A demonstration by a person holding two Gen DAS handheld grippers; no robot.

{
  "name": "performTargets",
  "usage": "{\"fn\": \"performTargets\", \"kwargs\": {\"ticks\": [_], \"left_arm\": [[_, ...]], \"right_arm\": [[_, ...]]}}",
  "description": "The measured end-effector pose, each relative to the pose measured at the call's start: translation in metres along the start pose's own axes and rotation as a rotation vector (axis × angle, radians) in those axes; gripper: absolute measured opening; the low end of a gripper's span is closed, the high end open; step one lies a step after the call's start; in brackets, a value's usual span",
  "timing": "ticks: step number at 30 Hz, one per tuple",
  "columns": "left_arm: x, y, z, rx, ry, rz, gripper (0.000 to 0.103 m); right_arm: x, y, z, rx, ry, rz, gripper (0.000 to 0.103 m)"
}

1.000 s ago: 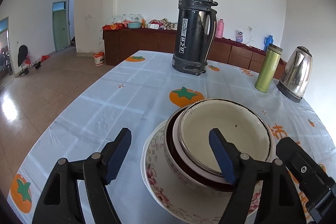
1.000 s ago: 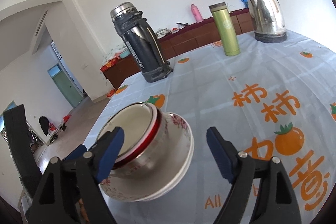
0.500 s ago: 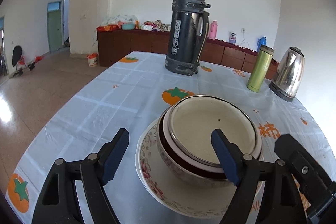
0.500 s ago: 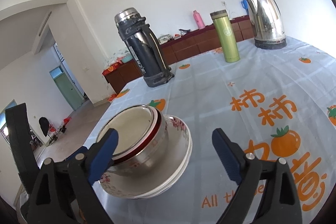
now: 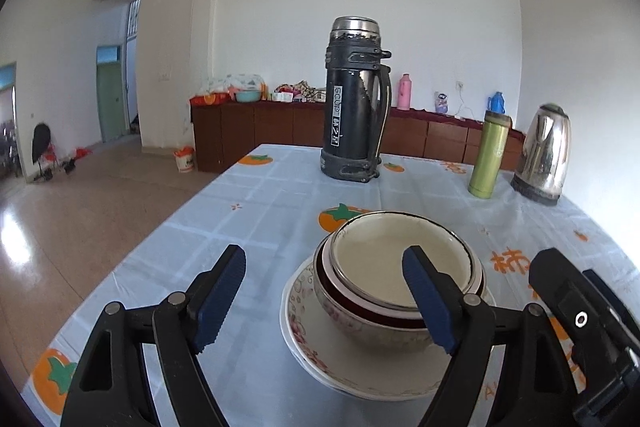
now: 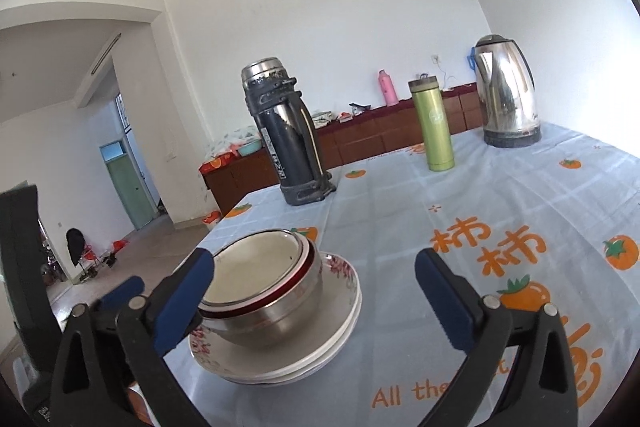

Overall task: Organize plates and bowls
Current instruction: 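Withdraw both grippers back from the stacked dishes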

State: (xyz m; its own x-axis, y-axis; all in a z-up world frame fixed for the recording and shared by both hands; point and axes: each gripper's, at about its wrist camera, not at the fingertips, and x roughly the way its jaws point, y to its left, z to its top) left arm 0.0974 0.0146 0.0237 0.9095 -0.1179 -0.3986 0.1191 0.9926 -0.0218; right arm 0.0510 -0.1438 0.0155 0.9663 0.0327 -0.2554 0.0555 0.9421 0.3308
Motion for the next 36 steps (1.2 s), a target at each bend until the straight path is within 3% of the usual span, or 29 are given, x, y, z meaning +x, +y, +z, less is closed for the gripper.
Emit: {"fn": "performTargets", "kwargs": {"ticks": [9, 27, 36], "left_arm": [[-0.007, 0.0, -0.009, 0.0, 0.012, 0.021, 0.083], [-0.028, -0.008, -0.022, 0.021, -0.034, 0.002, 0.083], [-0.05, -0.01, -0.027, 0.031, -0.084, -0.016, 0.083]], "right_arm": [[-0.005, 0.0, -0.003, -0.014, -0.012, -0.011, 0.103], [-0.025, -0.003, -0.01, -0.034, -0.034, -0.025, 0.103], [-0.051, 0.002, -0.013, -0.052, -0.089, -0.029, 0.103]]}}
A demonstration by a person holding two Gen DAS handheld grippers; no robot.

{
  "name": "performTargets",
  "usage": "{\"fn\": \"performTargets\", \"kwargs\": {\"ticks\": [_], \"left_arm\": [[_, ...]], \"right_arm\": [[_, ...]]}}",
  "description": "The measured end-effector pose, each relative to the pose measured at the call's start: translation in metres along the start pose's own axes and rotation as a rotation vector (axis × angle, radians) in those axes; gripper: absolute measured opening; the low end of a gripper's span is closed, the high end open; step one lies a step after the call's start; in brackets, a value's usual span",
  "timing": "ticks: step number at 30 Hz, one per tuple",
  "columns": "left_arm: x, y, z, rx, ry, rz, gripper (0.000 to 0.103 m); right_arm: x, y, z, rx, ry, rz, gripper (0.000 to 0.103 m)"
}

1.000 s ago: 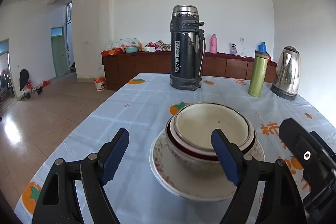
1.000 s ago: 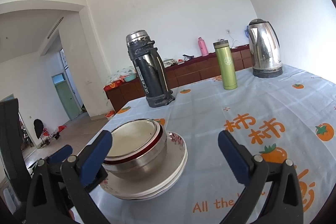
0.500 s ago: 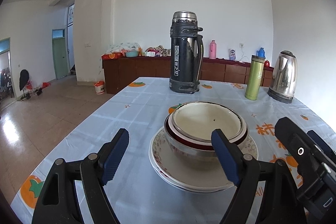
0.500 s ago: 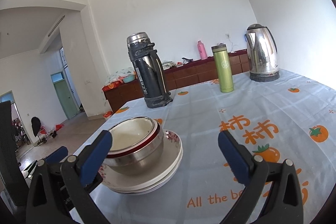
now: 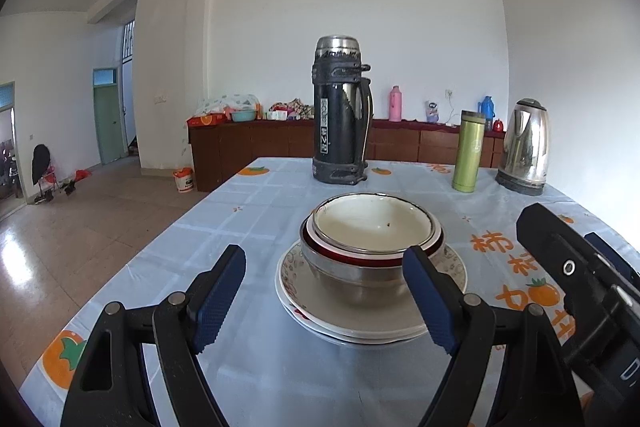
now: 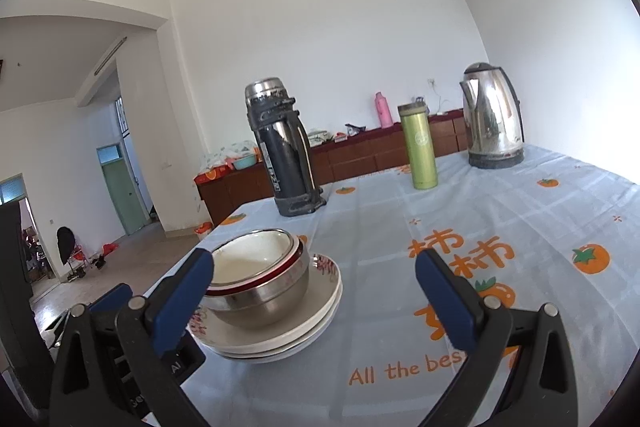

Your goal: Organize plates and bowls

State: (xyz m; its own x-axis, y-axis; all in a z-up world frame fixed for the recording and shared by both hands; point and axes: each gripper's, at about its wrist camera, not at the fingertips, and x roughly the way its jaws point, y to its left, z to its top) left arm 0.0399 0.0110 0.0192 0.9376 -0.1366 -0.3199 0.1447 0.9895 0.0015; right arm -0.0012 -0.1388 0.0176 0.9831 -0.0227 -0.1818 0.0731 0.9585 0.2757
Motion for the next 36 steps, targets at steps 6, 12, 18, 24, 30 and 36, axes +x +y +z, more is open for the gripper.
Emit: {"fn": "performTargets", "kwargs": {"ticks": [6, 12, 18, 24, 30, 36], "left_arm": [[-0.012, 0.003, 0.001, -0.012, -0.041, -0.012, 0.083], [-0.019, 0.002, 0.005, -0.011, -0.076, -0.024, 0.083], [-0.022, 0.002, 0.006, 0.001, -0.088, -0.026, 0.083], [-0.024, 0.001, 0.007, 0.004, -0.097, -0.017, 0.083], [-0.029, 0.006, 0.009, -0.02, -0.116, -0.019, 0.083], [-0.03, 0.007, 0.009, -0.025, -0.12, -0.021, 0.083]], "right_arm": [[-0.014, 0.001, 0.001, -0.002, -0.027, -0.002, 0.103], [-0.028, 0.001, 0.003, -0.008, -0.077, -0.011, 0.103], [-0.033, -0.001, 0.006, 0.0, -0.099, -0.023, 0.103], [-0.037, -0.004, 0.009, 0.01, -0.117, -0.03, 0.103], [-0.044, -0.002, 0.01, -0.005, -0.152, -0.03, 0.103], [-0.046, 0.006, 0.009, -0.04, -0.16, -0.031, 0.103]]}}
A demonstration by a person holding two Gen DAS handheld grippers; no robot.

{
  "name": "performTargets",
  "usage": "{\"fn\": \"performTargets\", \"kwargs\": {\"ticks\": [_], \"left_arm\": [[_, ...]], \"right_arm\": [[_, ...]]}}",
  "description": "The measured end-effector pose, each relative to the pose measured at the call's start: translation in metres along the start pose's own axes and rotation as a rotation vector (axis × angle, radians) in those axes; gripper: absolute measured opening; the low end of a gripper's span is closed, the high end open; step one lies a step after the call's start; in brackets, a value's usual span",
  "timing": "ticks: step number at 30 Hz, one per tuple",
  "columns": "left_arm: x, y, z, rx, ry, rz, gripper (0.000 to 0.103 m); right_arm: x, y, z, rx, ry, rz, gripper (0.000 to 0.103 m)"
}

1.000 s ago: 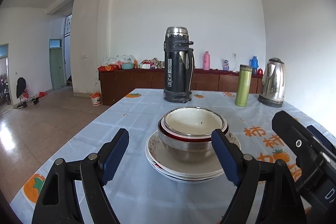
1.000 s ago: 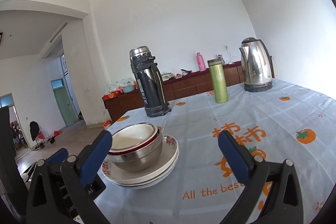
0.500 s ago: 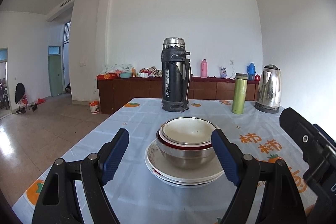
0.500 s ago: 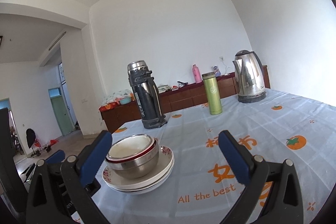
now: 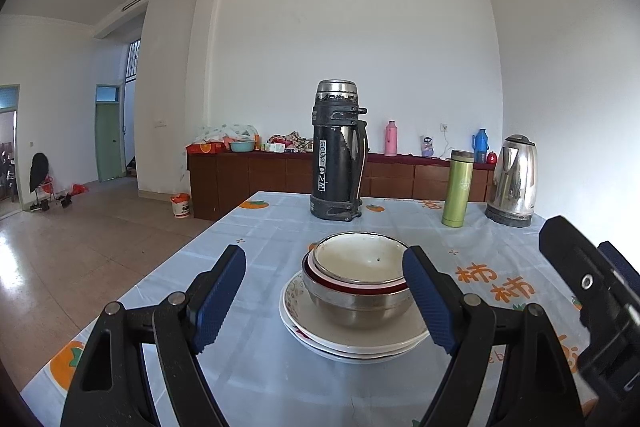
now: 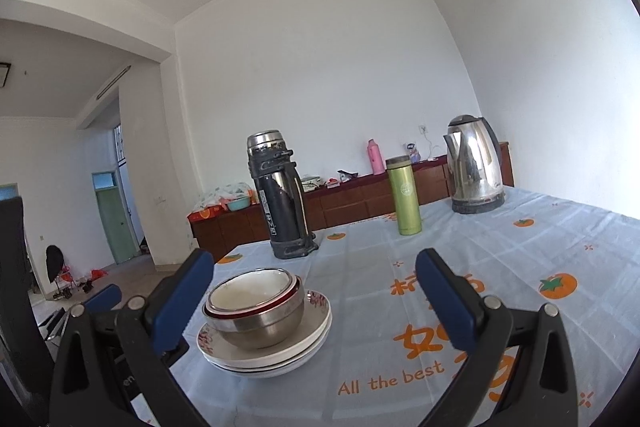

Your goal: Organize plates and bowls

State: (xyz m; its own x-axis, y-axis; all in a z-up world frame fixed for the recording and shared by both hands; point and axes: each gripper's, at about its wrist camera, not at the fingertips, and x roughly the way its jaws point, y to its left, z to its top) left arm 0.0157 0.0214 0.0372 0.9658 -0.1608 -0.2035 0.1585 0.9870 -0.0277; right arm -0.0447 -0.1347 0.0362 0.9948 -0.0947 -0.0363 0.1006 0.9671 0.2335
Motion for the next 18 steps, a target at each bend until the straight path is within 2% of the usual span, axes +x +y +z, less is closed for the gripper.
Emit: {"fn": "performTargets", "kwargs": {"ticks": [18], "left_arm": [[-0.0011, -0.0009, 0.0005, -0.004, -0.01, -0.004, 0.083]], "right_arm": [[-0.0023, -0.0012, -0.0002, -0.013, -0.015, -0.017, 0.103]]}}
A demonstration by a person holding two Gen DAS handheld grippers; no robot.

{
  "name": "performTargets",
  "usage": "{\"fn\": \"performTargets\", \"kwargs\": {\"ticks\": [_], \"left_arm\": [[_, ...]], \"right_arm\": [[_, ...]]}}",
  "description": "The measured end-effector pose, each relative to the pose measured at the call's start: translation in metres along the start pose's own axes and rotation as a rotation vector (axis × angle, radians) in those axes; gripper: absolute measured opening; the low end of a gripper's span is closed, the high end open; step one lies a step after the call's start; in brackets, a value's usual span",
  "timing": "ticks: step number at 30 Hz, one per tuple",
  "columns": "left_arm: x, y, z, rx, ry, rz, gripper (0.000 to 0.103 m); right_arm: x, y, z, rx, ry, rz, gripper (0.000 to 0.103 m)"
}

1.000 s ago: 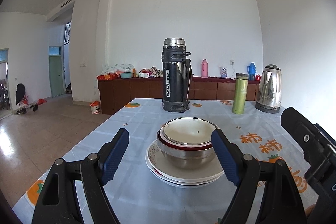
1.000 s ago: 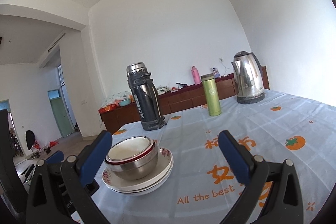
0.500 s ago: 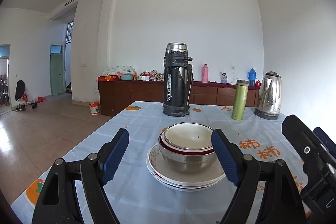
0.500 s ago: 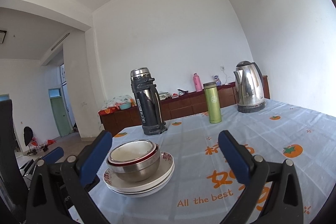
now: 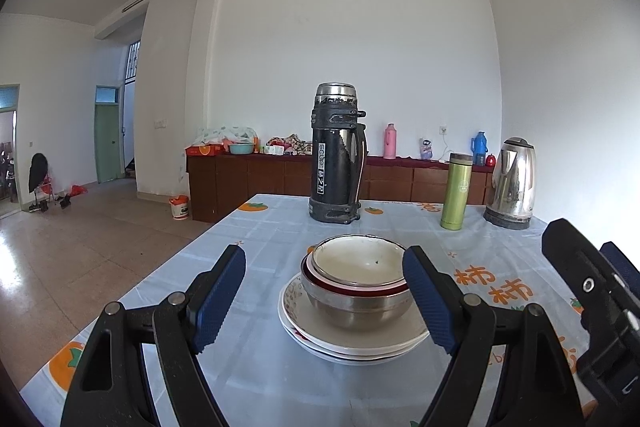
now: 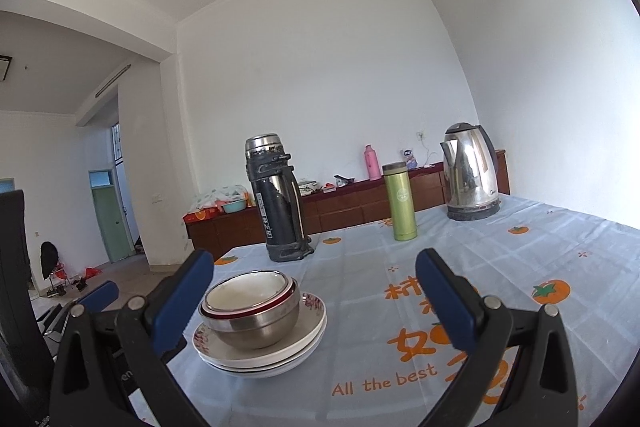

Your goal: Organize plates and bowls

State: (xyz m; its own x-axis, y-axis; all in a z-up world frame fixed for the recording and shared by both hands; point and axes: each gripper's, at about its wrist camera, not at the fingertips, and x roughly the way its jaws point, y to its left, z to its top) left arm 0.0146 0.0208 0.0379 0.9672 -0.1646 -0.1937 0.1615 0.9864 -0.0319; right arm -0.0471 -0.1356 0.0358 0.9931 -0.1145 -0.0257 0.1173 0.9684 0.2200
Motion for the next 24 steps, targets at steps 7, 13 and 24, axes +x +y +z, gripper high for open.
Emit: {"fn": "performTargets", "kwargs": {"ticks": [7, 13, 24], "left_arm": [[0.0005, 0.0007, 0.0003, -0.007, 0.0, -0.002, 0.083], [0.0006, 0.0007, 0.0004, -0.007, -0.001, -0.002, 0.083], [-0.0001, 0.0013, -0.0001, -0.007, -0.002, -0.002, 0.083]], "right_arm": [[-0.0001, 0.0003, 0.0, -0.002, -0.002, -0.004, 0.103], [-0.0008, -0.0003, 0.0001, -0.002, -0.003, -0.007, 0.103], [-0.0008, -0.0017, 0.0, 0.0, -0.008, -0.01, 0.103]]}}
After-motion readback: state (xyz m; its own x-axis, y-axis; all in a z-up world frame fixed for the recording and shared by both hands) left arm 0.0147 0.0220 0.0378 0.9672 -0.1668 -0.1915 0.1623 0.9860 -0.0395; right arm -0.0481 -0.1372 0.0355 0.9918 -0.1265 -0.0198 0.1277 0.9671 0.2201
